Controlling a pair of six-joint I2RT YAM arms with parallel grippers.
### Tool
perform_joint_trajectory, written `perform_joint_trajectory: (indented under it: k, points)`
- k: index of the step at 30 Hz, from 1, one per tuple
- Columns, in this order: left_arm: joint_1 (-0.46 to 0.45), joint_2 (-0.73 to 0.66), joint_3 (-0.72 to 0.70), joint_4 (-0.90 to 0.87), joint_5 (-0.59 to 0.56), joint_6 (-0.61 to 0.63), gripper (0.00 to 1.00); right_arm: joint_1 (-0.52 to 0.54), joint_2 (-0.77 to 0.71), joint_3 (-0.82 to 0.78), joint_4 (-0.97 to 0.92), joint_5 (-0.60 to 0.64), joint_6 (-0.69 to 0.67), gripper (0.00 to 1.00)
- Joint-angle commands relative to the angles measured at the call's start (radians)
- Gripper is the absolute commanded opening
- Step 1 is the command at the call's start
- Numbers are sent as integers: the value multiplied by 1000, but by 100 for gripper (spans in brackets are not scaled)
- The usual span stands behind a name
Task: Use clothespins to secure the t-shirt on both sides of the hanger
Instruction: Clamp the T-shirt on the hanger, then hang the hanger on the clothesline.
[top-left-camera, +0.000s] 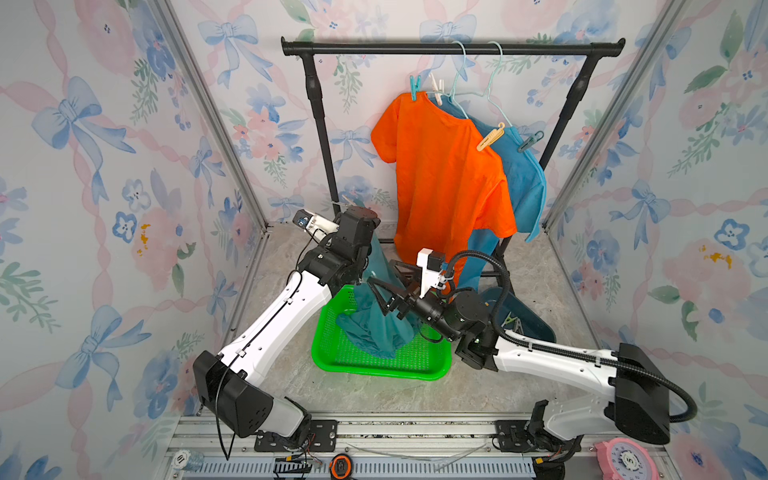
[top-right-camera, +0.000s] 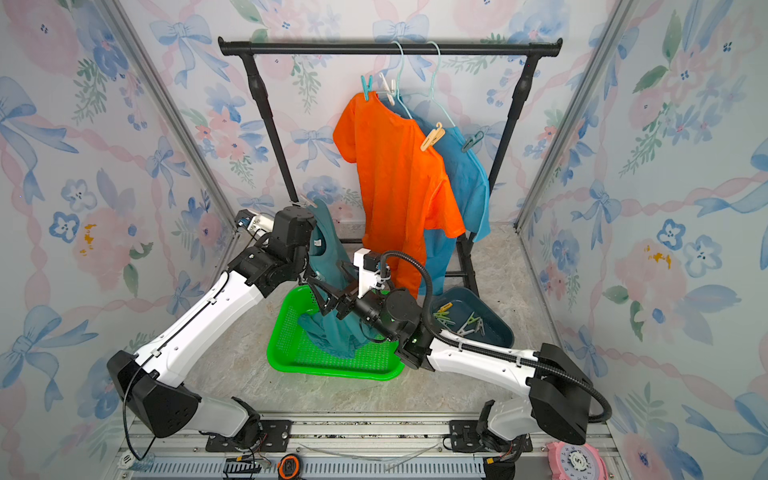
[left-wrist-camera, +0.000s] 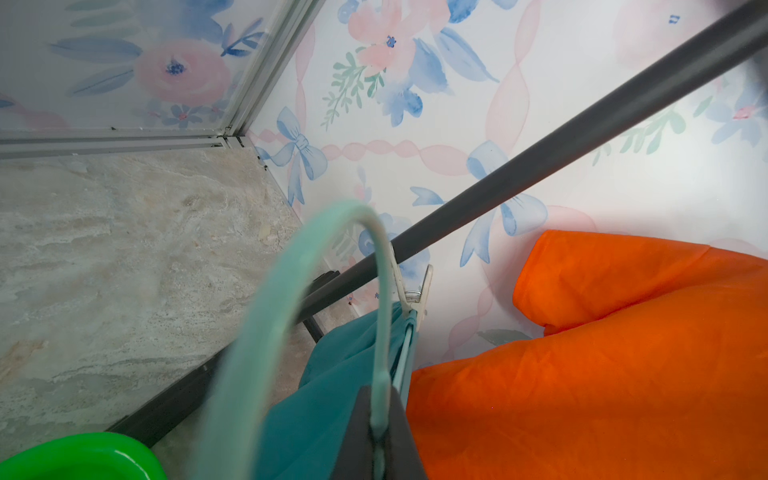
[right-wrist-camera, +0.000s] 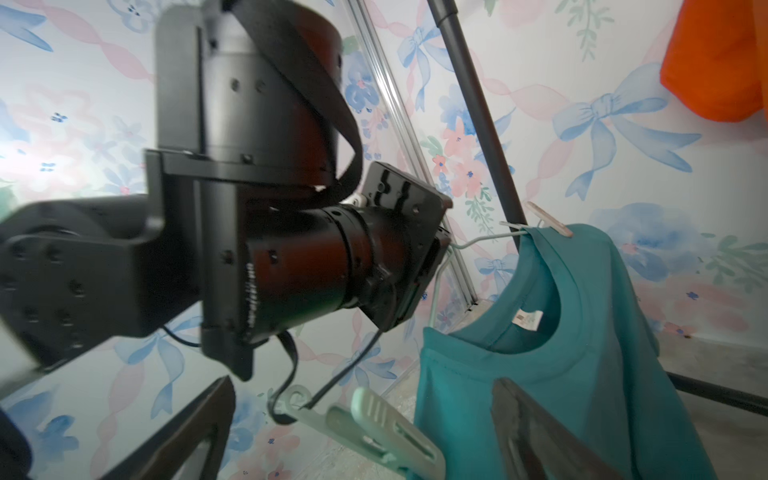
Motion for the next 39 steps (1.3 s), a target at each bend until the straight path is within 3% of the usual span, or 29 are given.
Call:
perform_joint_trajectory:
  k: [1, 5, 11, 16, 21, 27, 32, 39]
  points:
    - [28, -69, -31, 85, 46, 232, 0, -9, -120, -26, -54, -61, -102, 96]
    - [71, -159, -155, 221, 270, 458, 0, -82, -228, -26, -182, -150, -146, 96]
    - [97, -280, -236, 270, 479, 753, 0, -336, -278, 70, -420, -428, -115, 96]
    - [139, -348, -234, 266, 709, 923, 0, -473, -213, 235, -696, -593, -270, 96]
    - [148, -371, -148, 194, 841, 1046, 0, -590, -145, 366, -841, -744, -406, 96]
    - [150, -384, -65, 191, 1086, 1170, 0, -723, 0, 600, -1039, -961, -530, 98]
    - [151, -350, 51, 119, 1182, 1232, 0, -737, 94, 814, -1305, -1001, -699, 100]
    - [154, -306, 178, 67, 1302, 1294, 0, -782, 159, 920, -1352, -1078, -707, 95]
